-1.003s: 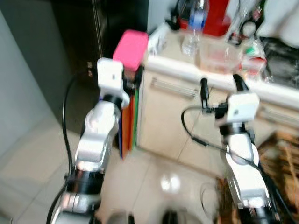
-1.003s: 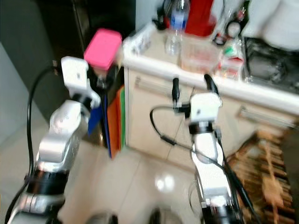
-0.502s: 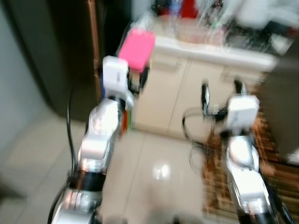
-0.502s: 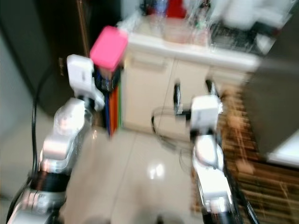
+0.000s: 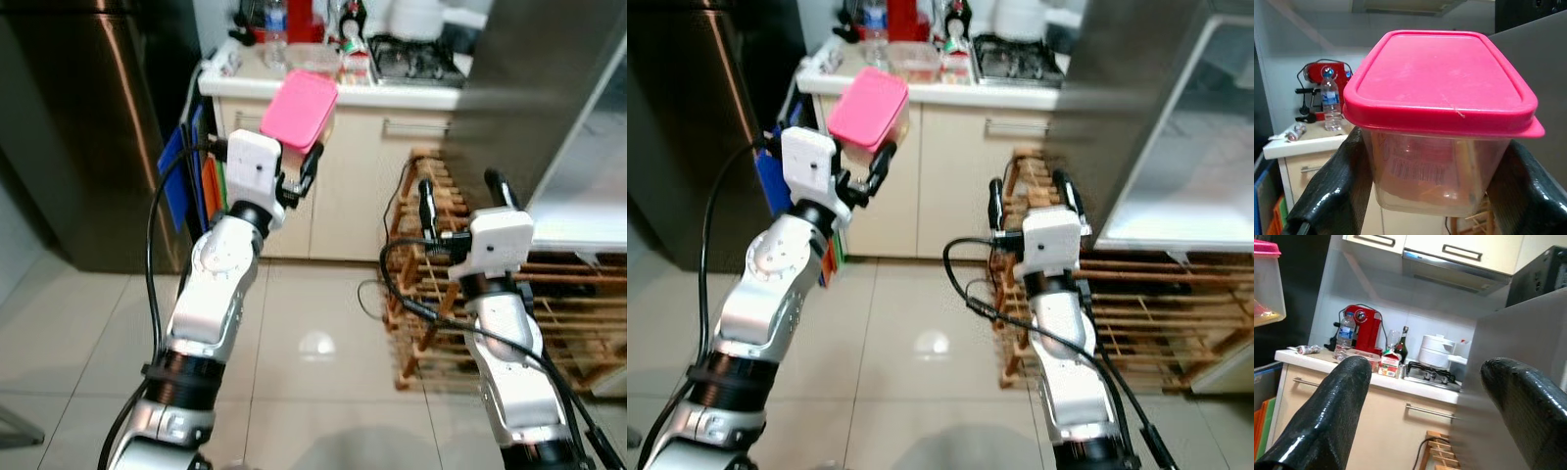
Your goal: Restocking fridge
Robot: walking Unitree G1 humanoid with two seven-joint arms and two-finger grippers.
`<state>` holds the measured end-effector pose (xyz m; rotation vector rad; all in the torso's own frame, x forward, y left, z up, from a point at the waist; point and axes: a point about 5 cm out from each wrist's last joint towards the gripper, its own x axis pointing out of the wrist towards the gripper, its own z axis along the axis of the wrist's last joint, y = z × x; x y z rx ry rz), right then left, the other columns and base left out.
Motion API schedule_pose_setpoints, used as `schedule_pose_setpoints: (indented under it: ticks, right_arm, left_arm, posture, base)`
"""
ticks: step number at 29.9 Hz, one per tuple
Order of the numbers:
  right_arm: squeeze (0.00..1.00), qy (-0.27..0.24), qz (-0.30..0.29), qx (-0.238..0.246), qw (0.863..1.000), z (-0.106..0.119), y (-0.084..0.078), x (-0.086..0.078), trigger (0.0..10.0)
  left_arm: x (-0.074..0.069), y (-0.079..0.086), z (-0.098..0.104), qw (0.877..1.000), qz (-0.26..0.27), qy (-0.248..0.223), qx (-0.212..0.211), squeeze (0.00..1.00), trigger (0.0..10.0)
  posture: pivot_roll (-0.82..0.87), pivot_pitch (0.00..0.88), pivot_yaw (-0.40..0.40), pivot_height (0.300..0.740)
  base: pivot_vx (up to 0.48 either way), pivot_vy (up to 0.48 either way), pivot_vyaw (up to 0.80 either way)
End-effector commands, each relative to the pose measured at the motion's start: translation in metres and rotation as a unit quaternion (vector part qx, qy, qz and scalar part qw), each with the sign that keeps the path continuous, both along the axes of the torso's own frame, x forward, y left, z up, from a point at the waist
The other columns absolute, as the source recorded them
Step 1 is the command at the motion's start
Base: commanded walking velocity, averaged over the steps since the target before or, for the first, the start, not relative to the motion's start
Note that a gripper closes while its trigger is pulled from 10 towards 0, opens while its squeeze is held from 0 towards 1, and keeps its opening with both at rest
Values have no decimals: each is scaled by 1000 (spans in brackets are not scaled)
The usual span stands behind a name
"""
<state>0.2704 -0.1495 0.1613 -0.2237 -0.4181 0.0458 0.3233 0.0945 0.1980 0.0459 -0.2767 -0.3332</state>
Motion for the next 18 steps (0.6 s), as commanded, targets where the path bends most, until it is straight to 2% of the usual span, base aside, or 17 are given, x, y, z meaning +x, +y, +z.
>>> schedule_pose_setpoints:
  ticks: [1, 9, 18]
  right_arm:
    - [0, -3, 0, -4, 1000, 3, -2, 2, 10000]
    - [0, 0, -2, -5, 1000, 1, -3, -1, 10000]
    - [0, 10, 1, -7, 1000, -4, -3, -8, 10000]
  left_arm:
    - [-1, -3, -2, 1000, 7, 4, -9, 0, 10000]
    - [-4, -11, -4, 1000, 1, 6, -13, 0, 10000]
    - [1, -9, -5, 1000, 21, 15, -11, 0, 10000]
  posture:
    - [-81, 0, -23, 740]
    - [-93, 0, -19, 740]
    - [-100, 0, -15, 740]
  base:
    - [0, -446, 0]
    - [0, -440, 0]
    - [0, -439, 0]
